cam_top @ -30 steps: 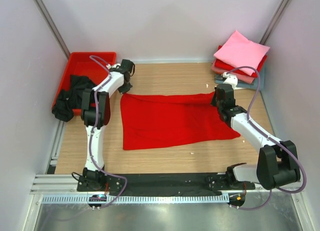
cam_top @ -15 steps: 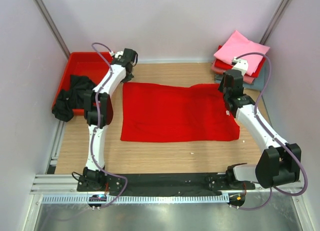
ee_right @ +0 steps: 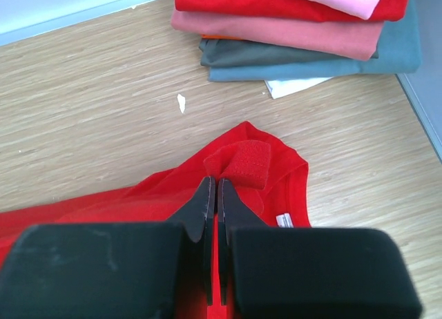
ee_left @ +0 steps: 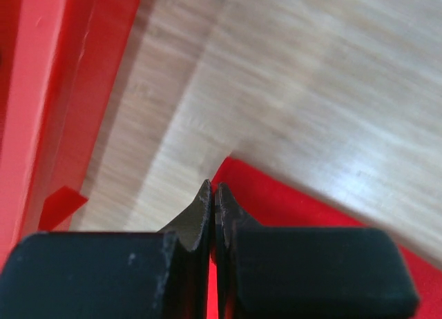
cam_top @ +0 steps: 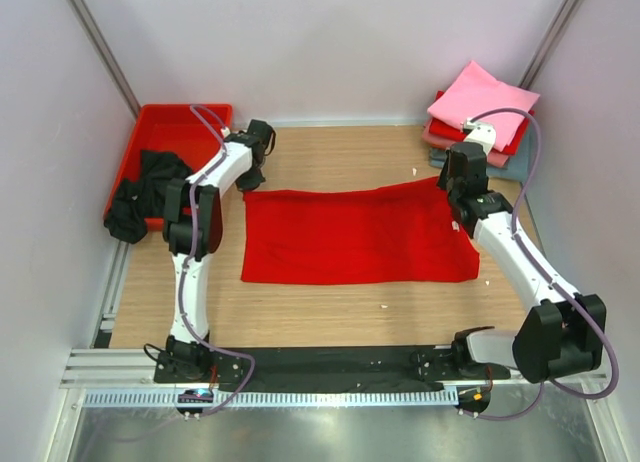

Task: Fold and stack the t-shirts
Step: Fold the tshirt

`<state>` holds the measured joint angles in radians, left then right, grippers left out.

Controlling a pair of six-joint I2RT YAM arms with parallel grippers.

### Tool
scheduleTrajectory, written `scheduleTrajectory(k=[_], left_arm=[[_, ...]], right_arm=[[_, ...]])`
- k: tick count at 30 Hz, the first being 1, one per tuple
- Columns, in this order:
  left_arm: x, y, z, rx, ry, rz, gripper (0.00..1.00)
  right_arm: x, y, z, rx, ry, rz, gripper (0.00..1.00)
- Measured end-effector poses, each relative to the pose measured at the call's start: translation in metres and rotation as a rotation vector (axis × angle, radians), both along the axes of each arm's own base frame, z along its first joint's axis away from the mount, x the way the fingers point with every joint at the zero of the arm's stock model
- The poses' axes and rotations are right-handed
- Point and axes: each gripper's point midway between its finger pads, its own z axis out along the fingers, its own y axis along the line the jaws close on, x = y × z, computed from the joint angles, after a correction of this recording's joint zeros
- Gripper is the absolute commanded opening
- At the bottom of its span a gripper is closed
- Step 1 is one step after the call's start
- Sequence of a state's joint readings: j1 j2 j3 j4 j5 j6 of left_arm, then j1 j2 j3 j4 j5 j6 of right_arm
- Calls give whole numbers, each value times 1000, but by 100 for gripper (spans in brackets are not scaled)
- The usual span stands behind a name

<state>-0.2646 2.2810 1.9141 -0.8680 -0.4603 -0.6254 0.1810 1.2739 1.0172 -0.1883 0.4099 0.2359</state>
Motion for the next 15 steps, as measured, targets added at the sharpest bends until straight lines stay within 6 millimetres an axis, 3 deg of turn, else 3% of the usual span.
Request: scheduleTrajectory(k=[8, 15], left_arm=[[-24, -2, 26, -10, -28, -2, 0], [-42, -4, 32, 4, -34, -8, 0]], right_arm=[[-20, -8, 9, 14, -24, -39, 1], [-35, -16, -9, 9, 27, -84, 2]])
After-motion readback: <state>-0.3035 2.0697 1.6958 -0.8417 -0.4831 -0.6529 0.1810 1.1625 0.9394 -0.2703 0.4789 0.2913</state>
